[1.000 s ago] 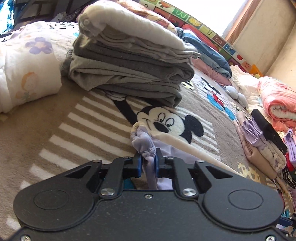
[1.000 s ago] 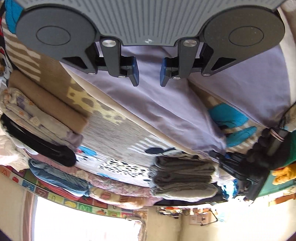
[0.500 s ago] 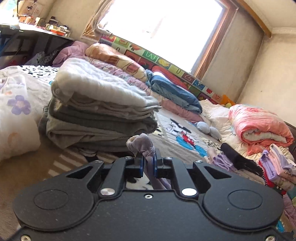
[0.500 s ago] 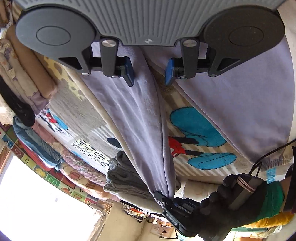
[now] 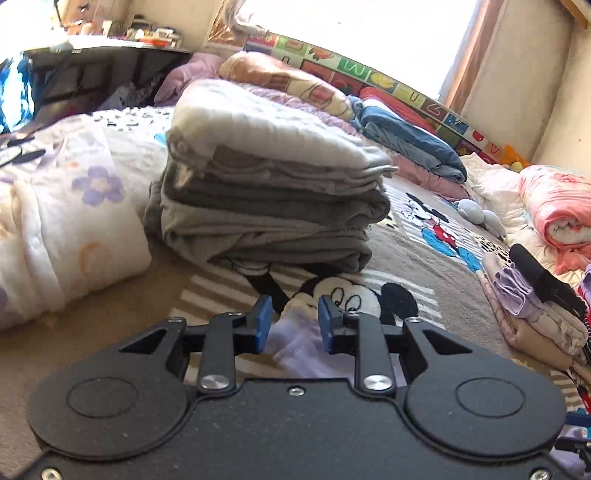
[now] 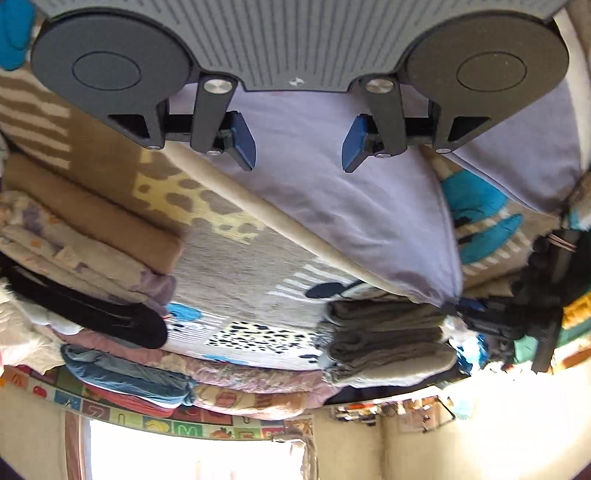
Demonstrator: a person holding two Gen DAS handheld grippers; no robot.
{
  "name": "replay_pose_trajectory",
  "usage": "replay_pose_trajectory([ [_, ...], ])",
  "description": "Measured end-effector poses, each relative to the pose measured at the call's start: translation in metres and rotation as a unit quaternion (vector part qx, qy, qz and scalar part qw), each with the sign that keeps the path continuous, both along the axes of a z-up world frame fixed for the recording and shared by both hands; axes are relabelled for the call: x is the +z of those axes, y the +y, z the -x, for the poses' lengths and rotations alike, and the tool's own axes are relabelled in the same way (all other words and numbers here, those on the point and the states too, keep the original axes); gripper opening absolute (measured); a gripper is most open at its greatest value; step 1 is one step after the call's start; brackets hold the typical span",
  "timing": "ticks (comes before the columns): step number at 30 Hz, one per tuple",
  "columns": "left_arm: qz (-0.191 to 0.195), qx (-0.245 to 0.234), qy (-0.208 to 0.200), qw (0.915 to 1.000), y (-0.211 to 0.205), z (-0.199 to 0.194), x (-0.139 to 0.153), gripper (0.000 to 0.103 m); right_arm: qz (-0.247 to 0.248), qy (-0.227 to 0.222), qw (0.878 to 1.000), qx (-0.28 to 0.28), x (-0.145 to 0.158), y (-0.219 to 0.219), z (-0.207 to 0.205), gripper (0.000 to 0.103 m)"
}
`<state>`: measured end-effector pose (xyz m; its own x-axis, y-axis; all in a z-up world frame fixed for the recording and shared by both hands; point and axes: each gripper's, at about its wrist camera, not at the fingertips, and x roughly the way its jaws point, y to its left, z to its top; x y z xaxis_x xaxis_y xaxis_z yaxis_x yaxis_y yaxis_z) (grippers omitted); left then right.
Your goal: Fold clothes
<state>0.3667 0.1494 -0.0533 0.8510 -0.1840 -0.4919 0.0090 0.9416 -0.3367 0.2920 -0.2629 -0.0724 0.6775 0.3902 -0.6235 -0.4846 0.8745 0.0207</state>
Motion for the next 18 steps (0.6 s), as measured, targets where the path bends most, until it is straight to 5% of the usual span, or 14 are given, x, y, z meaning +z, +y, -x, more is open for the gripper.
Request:
replay_pose_trajectory([
  [7,-0.023,-0.140,-0.015,0.9898,-0.035,0.006,0.006,0.024,0.081,0.020,0.996,0.001,-0.010,0.007,-0.038,0.053],
  [9,-0.033,-0.143,-0.002,0.9891,-0.041,0.004,0.000,0.025,0.115,0.021,0.993,0.003,-0.015,0.013,-0.050,0.054],
  [13,-0.045,-0.097,0.034,0.9937,-0.034,-0.004,-0.013,0.026,0.102,0.061,0.993,0.010,-0.022,0.010,-0.076,0.059],
  [14,-0.051,-0.086,0.045,0.9940,-0.031,-0.006,-0.018,0.027,0.101,0.066,0.993,0.009,-0.024,0.009,-0.081,0.055],
  [18,-0.064,-0.065,0.097,0.9911,-0.021,-0.015,-0.043,0.027,0.053,0.103,0.993,0.007,-0.027,0.001,-0.096,0.014],
])
